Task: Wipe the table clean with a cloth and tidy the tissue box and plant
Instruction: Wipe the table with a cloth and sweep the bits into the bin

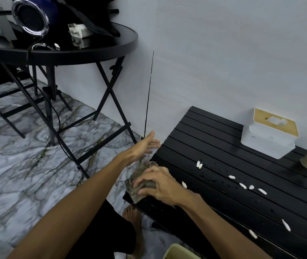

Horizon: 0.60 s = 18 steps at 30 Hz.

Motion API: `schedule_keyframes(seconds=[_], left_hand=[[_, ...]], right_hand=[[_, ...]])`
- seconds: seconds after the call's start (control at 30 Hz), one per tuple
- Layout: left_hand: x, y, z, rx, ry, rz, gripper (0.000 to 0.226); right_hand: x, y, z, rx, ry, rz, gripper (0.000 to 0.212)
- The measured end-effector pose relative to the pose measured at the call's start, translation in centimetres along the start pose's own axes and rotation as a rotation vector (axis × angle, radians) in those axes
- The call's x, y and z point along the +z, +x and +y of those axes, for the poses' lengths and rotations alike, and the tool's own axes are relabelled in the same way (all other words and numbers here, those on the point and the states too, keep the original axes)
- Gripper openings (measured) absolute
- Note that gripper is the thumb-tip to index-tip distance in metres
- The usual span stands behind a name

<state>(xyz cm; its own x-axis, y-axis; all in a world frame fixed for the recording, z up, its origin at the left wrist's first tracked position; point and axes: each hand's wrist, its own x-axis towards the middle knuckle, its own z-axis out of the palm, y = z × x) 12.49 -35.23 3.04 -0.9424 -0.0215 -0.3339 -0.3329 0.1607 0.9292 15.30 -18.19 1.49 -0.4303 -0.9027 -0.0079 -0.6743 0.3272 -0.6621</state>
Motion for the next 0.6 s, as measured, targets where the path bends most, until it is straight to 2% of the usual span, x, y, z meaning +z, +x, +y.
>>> schedule_keyframes(seconds=[0.13, 0.23, 0.3, 0.4, 0.47, 0.6], left_hand=[[0.7, 0.4, -1.4, 0.073, 0.096, 0.045, 0.060], [1.6, 0.5, -2.8, 0.228, 0.299, 0.123, 0.040], [2.0, 0.7, -3.9, 0.321, 0.432, 0.168, 0.034], [2.0, 0.9, -4.9, 0.390, 0.529, 0.206, 0.034], [1.9, 0.8, -4.9, 0.422, 0.543, 0.208, 0.033], [1.5, 0.3, -4.8, 0.383, 0.468, 0.182, 0.034]], right_hand=[[-1.1, -1.3, 0.2, -0.052, 0.047, -0.079, 0.020], [-2.2, -2.3, 0.2, -0.076, 0.050, -0.129, 0.018], [-2.6, -2.9, 0.2, -0.065, 0.076, -0.133, 0.015], [-2.6, -3.1, -0.5, -0.065, 0.159, -0.011, 0.013], [-1.5, -2.7, -0.8, -0.123, 0.071, 0.093, 0.012], [1.1, -3.2, -0.6, -0.095, -0.105, 0.075, 0.018]])
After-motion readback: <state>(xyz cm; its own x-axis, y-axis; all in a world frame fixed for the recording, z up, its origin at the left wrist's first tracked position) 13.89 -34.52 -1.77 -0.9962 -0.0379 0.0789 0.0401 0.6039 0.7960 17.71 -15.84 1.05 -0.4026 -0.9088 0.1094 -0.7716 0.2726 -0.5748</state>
